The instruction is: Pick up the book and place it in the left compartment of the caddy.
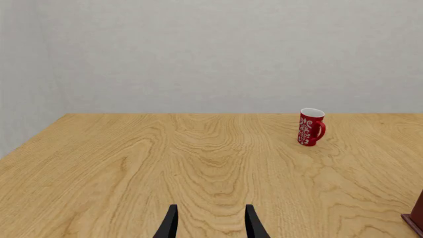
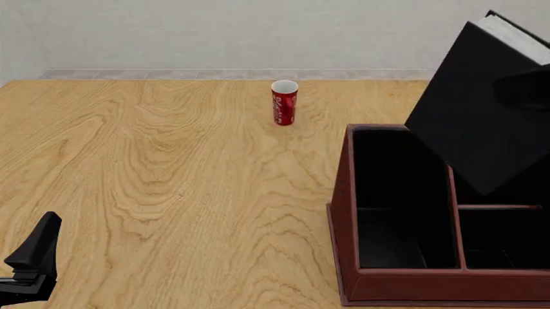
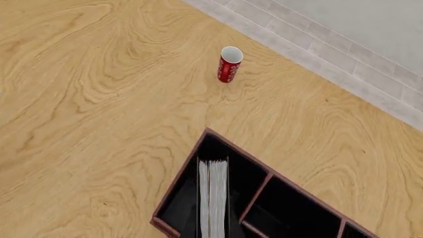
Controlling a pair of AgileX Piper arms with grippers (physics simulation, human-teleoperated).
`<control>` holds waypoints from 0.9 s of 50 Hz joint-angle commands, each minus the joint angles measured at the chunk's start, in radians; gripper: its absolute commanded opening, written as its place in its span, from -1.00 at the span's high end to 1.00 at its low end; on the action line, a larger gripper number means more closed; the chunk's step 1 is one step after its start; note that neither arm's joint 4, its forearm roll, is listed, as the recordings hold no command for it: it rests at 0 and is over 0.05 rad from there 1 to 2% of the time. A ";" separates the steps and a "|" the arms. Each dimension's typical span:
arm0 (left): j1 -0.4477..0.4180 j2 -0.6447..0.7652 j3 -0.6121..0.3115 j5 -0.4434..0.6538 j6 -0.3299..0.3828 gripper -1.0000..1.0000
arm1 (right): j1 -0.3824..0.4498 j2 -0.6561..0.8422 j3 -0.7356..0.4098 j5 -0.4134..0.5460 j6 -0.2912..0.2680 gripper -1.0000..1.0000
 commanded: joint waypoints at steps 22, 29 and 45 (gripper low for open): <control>0.000 0.000 0.000 0.000 0.000 -1.00 | -0.009 0.017 0.071 -0.088 0.060 1.00; 0.000 0.000 0.000 0.000 0.000 -1.00 | -0.012 0.027 0.104 -0.113 0.065 1.00; 0.000 0.000 0.000 0.000 0.000 -1.00 | -0.023 0.036 0.153 -0.152 0.067 1.00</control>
